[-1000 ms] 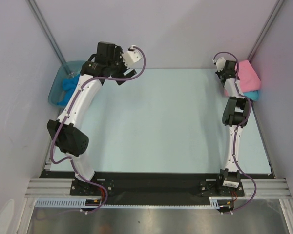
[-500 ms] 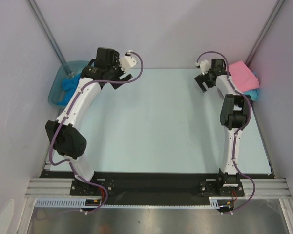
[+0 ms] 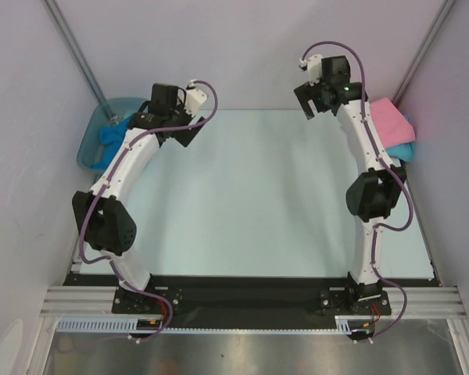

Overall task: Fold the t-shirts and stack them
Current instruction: Reset both grippers

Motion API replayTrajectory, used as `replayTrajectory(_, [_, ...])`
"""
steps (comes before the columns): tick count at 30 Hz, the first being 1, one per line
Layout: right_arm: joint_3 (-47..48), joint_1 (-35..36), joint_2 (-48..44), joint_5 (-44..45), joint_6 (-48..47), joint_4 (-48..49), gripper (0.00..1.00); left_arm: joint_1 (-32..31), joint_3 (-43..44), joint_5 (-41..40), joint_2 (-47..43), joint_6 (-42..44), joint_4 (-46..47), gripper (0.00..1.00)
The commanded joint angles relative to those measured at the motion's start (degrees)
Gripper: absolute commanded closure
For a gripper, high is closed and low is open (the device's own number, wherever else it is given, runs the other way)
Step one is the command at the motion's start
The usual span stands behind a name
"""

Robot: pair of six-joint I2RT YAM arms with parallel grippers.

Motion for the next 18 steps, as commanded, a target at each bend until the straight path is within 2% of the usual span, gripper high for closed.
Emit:
replayTrajectory(1, [-5.34, -2.96, -7.41, 6.66, 3.43, -4.76, 0.00, 0.15, -3.60, -0.25, -3.98, -5.53, 3.57, 0.00])
replayTrajectory(3, [-10.68, -3.40, -9.18, 9.90, 2.29, -4.50, 0.00, 0.24, -4.57, -0.17, -4.33, -6.32, 3.57, 0.00])
replayTrajectory(7, [-15.72, -5.86, -11.73, 8.78, 2.03, -4.41, 0.00, 0.33, -5.45, 1.76, -5.48, -6.32, 4.18, 0.00])
replayTrajectory(18, [-12.30, -7.27, -9.98, 7.64, 2.29, -5.11, 0.00, 0.42, -3.96, 1.15, -5.21, -6.85, 4.62, 0.00])
